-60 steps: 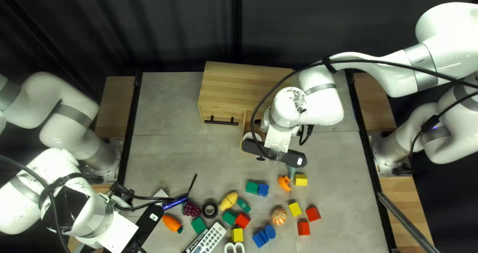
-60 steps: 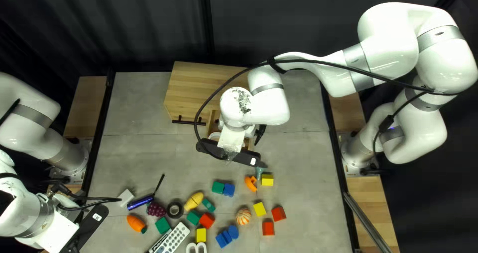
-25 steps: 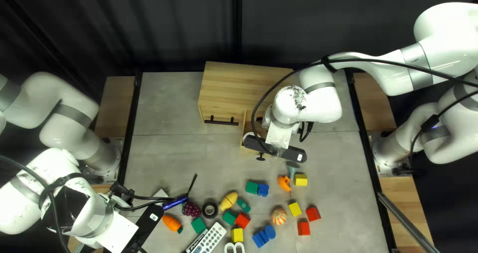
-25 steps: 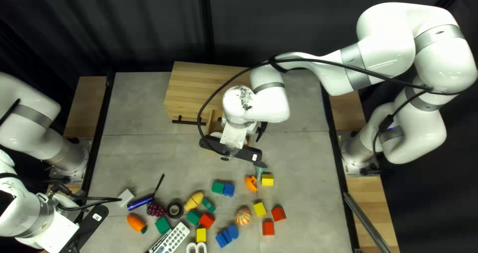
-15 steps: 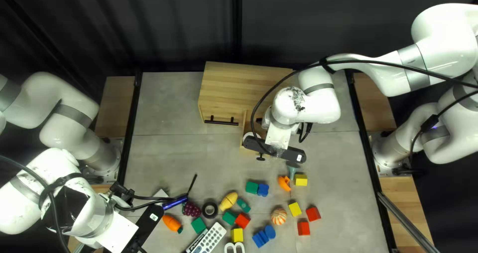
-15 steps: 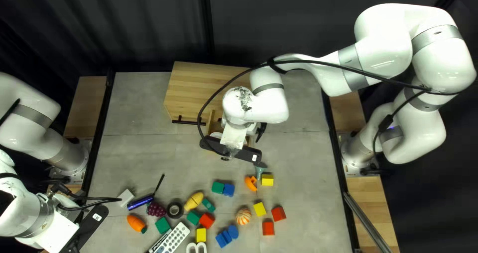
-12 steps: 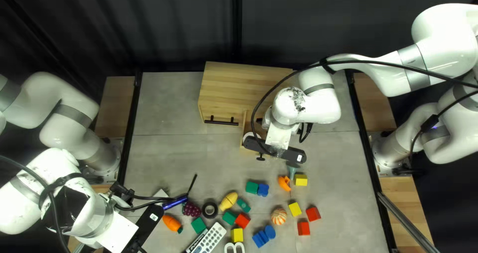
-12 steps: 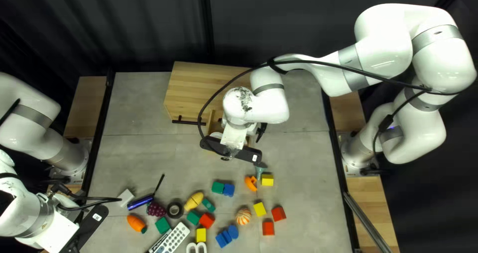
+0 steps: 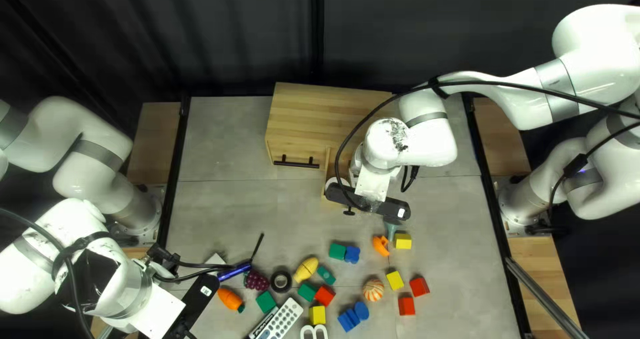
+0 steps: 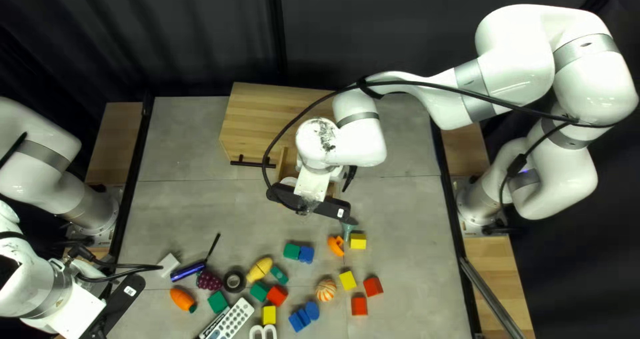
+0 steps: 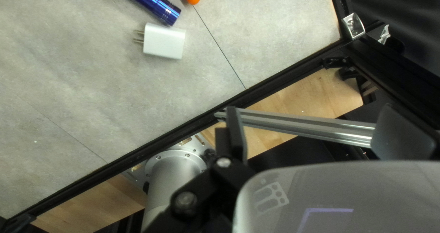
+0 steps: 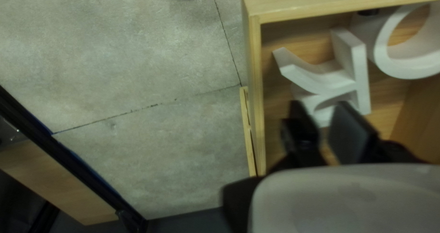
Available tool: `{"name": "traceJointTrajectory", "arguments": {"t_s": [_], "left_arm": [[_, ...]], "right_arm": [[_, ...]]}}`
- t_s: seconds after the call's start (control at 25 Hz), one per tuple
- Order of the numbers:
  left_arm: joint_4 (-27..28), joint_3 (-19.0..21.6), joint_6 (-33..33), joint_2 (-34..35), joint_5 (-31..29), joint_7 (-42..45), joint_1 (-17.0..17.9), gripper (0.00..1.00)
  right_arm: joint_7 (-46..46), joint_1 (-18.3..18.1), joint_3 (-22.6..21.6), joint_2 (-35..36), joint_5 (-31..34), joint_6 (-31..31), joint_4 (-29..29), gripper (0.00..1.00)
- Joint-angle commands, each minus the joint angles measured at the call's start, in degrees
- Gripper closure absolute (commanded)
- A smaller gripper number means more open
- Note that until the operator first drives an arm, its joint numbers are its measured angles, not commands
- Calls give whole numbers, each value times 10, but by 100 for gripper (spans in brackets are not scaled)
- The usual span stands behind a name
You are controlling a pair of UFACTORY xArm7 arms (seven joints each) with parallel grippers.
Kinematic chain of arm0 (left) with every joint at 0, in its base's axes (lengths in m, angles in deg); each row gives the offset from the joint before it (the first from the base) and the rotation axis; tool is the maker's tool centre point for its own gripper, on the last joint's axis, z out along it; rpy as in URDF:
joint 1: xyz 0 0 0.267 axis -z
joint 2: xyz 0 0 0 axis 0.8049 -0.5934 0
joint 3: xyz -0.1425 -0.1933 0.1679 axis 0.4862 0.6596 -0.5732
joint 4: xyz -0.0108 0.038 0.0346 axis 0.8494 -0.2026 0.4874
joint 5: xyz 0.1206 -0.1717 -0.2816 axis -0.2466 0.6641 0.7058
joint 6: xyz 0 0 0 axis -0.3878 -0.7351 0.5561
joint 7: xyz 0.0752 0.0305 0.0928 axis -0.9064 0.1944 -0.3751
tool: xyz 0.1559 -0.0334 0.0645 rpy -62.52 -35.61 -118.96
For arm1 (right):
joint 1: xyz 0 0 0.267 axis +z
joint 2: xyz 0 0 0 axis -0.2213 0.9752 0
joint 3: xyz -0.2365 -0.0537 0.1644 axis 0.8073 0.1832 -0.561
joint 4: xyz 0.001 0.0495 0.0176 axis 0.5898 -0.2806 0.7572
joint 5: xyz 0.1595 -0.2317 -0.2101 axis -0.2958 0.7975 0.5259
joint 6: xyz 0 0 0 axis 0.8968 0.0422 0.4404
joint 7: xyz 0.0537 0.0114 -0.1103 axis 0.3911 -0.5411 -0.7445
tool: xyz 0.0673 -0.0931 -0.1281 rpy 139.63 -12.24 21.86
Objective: Open drawers and place objects into drawer and close
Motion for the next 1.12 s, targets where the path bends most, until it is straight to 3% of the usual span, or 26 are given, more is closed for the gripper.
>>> {"name": "traceJointTrajectory", "arguments": {"t_s": [0.04,0.52,0.96,1.04,1.08,1.12], "left_arm": [[0,0,0,0,0,0,0,0],[0,0,0,0,0,0,0,0],[0,0,0,0,0,0,0,0],[0,0,0,0,0,0,0,0],[0,0,0,0,0,0,0,0],[0,0,0,0,0,0,0,0]], "right_arm": [[21,8,-8,-2,-1,-25,17,100],[157,54,-54,-7,-46,-107,63,100],[306,103,-101,5,-99,-66,40,100],[323,112,-110,1,-107,-53,31,88],[326,113,-111,0,-109,-50,29,8],[334,118,-116,-1,-112,-46,27,8]]}}
